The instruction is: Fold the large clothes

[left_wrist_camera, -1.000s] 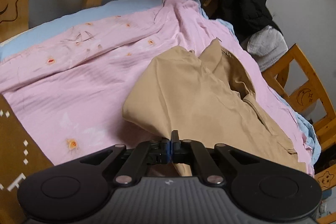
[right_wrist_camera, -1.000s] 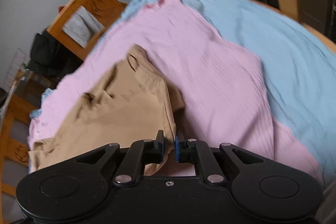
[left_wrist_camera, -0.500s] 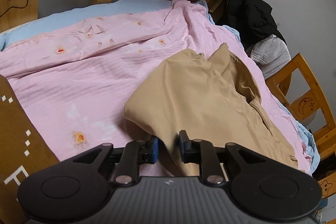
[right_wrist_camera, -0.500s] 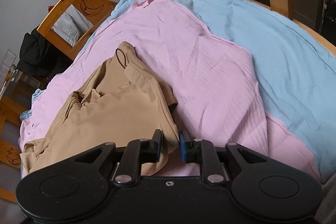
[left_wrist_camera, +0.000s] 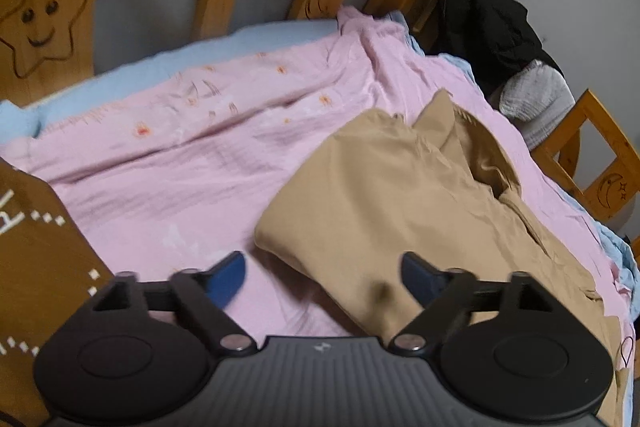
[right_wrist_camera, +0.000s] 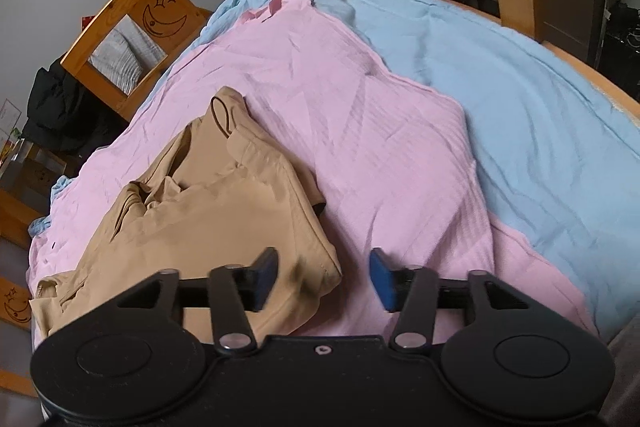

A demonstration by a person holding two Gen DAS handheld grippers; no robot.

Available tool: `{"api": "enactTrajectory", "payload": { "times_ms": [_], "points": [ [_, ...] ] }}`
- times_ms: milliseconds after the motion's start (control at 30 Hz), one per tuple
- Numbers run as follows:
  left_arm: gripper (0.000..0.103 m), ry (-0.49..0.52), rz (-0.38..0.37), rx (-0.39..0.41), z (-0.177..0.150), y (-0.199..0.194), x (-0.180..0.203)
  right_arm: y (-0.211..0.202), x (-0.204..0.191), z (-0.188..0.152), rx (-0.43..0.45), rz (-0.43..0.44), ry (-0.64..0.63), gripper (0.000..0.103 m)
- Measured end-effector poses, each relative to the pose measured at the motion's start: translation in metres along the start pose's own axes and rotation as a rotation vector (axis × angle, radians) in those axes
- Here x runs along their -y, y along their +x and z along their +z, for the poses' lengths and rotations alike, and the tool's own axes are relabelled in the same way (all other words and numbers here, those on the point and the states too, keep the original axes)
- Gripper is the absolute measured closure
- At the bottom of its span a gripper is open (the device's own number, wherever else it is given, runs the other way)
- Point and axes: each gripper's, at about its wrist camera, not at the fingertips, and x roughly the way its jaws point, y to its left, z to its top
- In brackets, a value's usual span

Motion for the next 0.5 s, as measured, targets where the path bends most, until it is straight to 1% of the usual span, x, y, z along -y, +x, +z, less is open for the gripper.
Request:
{"api": "enactTrajectory", "payload": {
  "times_ms": [33, 67, 133, 167, 233, 267, 300, 367, 400, 500],
  "points": [
    [0.004, -0.002, 0.001, 0.005, 0.0, -0.003, 0.0, -0.001, 0.001, 0.001, 0.004, 0.001, 0.003, 0.045],
    [0.002, -0.004, -0.004, 0.005, 0.0, -0.005, 0.0, -0.003, 0.001, 0.001, 0.011, -0.003, 0.004, 0.044],
    [0.001, -0.012, -0.034, -0.007, -0.002, -0.011, -0.002, -0.009, -0.002, 0.0, 0.04, -0.017, -0.016, 0.033],
    [0.001, -0.017, -0.066, -0.016, -0.005, -0.015, -0.002, -0.012, -0.004, -0.001, 0.06, -0.023, -0.033, 0.03],
    [0.001, -0.034, -0.168, -0.023, -0.014, -0.025, -0.005, -0.019, -0.012, -0.003, 0.102, -0.022, -0.082, 0.021],
    [0.001, -0.047, -0.226, -0.017, -0.02, -0.029, -0.006, -0.022, -0.018, -0.005, 0.123, -0.019, -0.119, 0.018],
    [0.001, -0.053, -0.265, -0.017, -0.025, -0.032, -0.005, -0.025, -0.025, -0.007, 0.147, -0.007, -0.168, 0.015],
    [0.001, -0.034, -0.326, -0.052, -0.029, -0.028, 0.003, -0.03, -0.042, -0.011, 0.198, 0.021, -0.264, 0.008],
    [0.001, -0.016, -0.337, -0.065, -0.029, -0.025, 0.008, -0.031, -0.054, -0.014, 0.233, 0.034, -0.334, 0.004],
    [0.001, -0.003, -0.326, -0.078, -0.031, -0.013, 0.019, -0.028, -0.091, -0.027, 0.304, 0.093, -0.52, 0.001]
  ]
}}
